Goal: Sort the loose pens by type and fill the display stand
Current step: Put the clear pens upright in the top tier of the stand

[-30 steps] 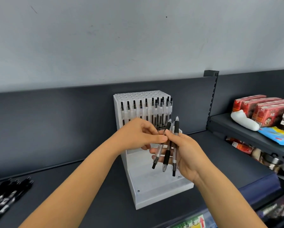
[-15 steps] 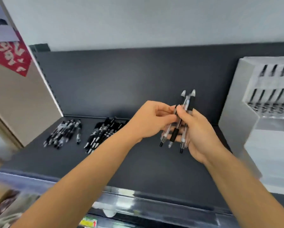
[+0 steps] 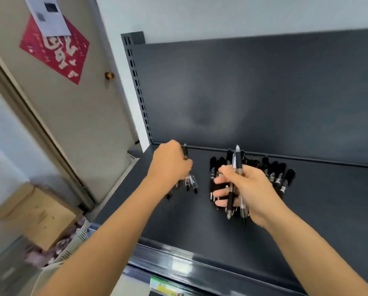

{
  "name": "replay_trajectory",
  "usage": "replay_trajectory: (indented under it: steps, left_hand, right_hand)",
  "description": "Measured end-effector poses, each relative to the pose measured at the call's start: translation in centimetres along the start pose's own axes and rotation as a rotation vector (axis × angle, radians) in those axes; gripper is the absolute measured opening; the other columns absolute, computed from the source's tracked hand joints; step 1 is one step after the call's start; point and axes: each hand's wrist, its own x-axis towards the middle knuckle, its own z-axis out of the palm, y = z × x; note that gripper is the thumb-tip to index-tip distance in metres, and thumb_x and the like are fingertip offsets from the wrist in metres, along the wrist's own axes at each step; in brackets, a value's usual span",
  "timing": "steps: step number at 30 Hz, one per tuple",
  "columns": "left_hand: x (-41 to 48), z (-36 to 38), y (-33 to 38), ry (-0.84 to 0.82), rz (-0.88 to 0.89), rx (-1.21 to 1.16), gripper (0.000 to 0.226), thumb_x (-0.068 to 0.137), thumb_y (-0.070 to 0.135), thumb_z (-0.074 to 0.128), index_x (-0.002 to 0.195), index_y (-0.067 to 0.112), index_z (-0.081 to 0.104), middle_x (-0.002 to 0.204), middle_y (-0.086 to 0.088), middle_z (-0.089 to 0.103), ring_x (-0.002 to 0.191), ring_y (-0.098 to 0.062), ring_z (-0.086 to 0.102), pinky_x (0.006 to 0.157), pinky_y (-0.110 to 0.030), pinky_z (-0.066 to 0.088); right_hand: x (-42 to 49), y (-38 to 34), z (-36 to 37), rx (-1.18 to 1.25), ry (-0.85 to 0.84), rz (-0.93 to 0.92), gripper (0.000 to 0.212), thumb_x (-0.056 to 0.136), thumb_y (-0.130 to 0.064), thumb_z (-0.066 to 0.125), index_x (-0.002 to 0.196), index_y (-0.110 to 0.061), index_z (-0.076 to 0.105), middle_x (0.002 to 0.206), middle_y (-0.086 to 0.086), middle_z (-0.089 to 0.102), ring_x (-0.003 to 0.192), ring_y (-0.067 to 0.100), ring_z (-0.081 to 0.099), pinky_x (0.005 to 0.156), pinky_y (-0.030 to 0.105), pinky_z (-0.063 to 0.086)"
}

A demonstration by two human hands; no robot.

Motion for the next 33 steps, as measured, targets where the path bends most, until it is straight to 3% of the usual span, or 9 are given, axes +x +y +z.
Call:
replay_trajectory:
  steps: [5,9,14,19,21,24,28,30,33]
  left_hand:
    - [2.2,1.6,-1.6,-0.175,-0.013,0.094,0.023,0.076,0.023,0.072,0.074,0.001,0.063,0.07,-0.015,0.069,0.073,-0.025,0.068,0.069,-0.036,0.056]
    - [3.3,1.5,0.9,-0.206,0.104,-0.029,0.022,0.082,0.033,0.072,0.074,0.013,0.067,0.062,0.001,0.064,0.063,-0.016,0.063,0.067,-0.027,0.051]
    - [1.5,1.5,10.7,-0.457,0.422,-0.43,0.023,0.08,0.047,0.072,0.081,0.024,0.073,0.075,0.006,0.072,0.063,-0.009,0.065,0.066,-0.028,0.055]
    - [-2.0,3.6,21.7,-0.343,0.685,-0.427,0.023,0.071,0.057,0.074,0.075,0.034,0.073,0.096,0.017,0.065,0.079,-0.003,0.061,0.073,-0.022,0.049]
    - [-4.4,4.6,26.9,-0.41,0.794,-0.479,0.017,0.074,0.049,0.075,0.077,0.033,0.073,0.089,0.021,0.064,0.071,-0.001,0.058,0.063,-0.014,0.047]
    - [-7.5,6.5,34.7,-0.581,0.868,-0.601,0.008,0.081,0.033,0.074,0.08,0.025,0.076,0.073,0.004,0.069,0.059,-0.006,0.054,0.051,-0.016,0.047]
    - [-10.4,9.8,44.3,-0.496,0.909,-0.778,0.005,0.085,0.025,0.071,0.087,0.023,0.075,0.082,0.003,0.074,0.079,-0.015,0.069,0.076,-0.028,0.057]
    - [-11.1,11.5,48.3,-0.4,0.859,-0.862,0.003,0.087,0.024,0.07,0.086,0.021,0.071,0.078,0.005,0.073,0.069,-0.013,0.07,0.073,-0.03,0.059]
    - [-11.2,14.0,52.0,-0.192,0.799,-0.861,0.007,0.087,0.023,0.07,0.083,0.024,0.065,0.079,0.002,0.071,0.067,-0.013,0.07,0.073,-0.037,0.06]
  right_hand:
    - [0.1,-0.7,-0.7,0.141,-0.097,0.076,0.02,0.095,-0.007,0.053,0.113,-0.001,0.059,0.09,0.015,0.071,0.07,0.029,0.068,0.063,0.041,0.06]
    - [-0.3,-1.4,-2.6,0.329,-0.079,0.076,0.027,0.096,-0.006,0.046,0.118,0.002,0.06,0.101,0.017,0.071,0.084,0.03,0.07,0.069,0.044,0.06]
    - [-1.8,-3.9,-7.2,0.436,-0.007,-0.001,0.031,0.098,-0.015,0.047,0.12,0.001,0.061,0.119,0.018,0.066,0.107,0.035,0.065,0.08,0.051,0.057]
    - [-6.4,-7.9,-15.9,0.52,0.086,-0.191,0.041,0.089,-0.018,0.055,0.126,0.001,0.057,0.121,0.022,0.064,0.107,0.036,0.065,0.084,0.056,0.054]
    - [-8.5,-9.2,-19.9,0.479,0.119,-0.264,0.037,0.093,-0.02,0.051,0.126,-0.003,0.057,0.117,0.018,0.067,0.105,0.034,0.066,0.088,0.057,0.052]
    - [-12.0,-11.2,-26.7,0.437,0.183,-0.345,0.036,0.096,-0.021,0.048,0.127,-0.006,0.056,0.118,0.017,0.067,0.106,0.031,0.066,0.089,0.057,0.051]
    - [-16.7,-13.4,-35.9,0.276,0.327,-0.435,0.033,0.096,-0.02,0.05,0.125,-0.009,0.061,0.122,0.014,0.066,0.113,0.031,0.062,0.088,0.055,0.053]
    - [-18.5,-14.3,-40.0,0.196,0.437,-0.449,0.026,0.097,-0.019,0.051,0.116,-0.01,0.066,0.109,0.009,0.071,0.1,0.027,0.068,0.079,0.047,0.058]
    - [-20.1,-15.0,-44.3,0.065,0.566,-0.438,0.02,0.097,-0.018,0.051,0.105,-0.008,0.067,0.065,0.003,0.064,0.058,0.017,0.063,0.053,0.031,0.056]
